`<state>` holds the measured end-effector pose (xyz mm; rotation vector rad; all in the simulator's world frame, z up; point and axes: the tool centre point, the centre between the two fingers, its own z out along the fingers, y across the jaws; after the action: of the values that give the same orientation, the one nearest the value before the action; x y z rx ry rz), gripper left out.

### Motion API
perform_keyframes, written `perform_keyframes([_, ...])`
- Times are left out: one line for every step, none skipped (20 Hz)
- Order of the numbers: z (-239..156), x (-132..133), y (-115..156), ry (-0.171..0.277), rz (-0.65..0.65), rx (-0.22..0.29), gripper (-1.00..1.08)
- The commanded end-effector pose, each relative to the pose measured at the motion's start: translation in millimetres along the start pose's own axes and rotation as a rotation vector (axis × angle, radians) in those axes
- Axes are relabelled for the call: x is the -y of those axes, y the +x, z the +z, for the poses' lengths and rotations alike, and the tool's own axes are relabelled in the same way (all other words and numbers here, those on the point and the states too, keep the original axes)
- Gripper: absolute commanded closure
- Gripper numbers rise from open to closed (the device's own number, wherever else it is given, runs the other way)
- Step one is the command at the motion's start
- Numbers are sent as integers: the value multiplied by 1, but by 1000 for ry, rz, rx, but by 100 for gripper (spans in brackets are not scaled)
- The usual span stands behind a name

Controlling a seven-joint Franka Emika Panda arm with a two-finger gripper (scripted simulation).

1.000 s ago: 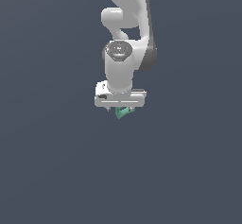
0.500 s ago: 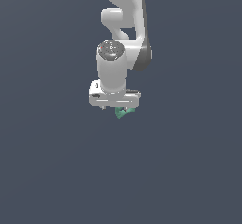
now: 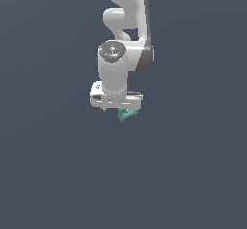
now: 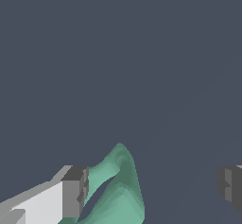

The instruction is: Pick up the object and move it to a goal position.

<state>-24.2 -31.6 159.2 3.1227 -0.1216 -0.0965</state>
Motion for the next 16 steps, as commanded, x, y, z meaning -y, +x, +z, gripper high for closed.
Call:
perform_keyframes([0, 1, -1, 0, 20, -1, -92])
perform_keyframes([0, 2, -2, 0, 30, -2, -92])
perform_keyframes([1, 3, -3, 0, 42, -3, -92])
perform_keyframes([1, 4, -4, 0, 55, -3, -92])
perform_keyframes([1, 4, -5, 0, 69, -4, -92])
perform_keyframes([1, 5, -6, 0, 84, -5, -92])
perform_keyframes([2, 6, -8, 1, 101, -6, -92])
perform_keyframes([2, 8, -9, 1, 119, -7, -92])
perform_keyframes([2, 9, -11, 1, 138, -9, -92])
perform_keyframes([3, 10, -12, 1, 158, -10, -92])
perform_keyframes([3, 11, -14, 2, 179, -11, -92])
perform_keyframes([3, 13, -16, 2, 202, -13, -92])
perform_keyframes([4, 14, -17, 3, 226, -14, -92])
perform_keyframes([4, 16, -19, 3, 250, -16, -92])
perform_keyframes([5, 17, -21, 4, 274, -17, -92])
perform_keyframes([5, 18, -23, 5, 298, -18, -92])
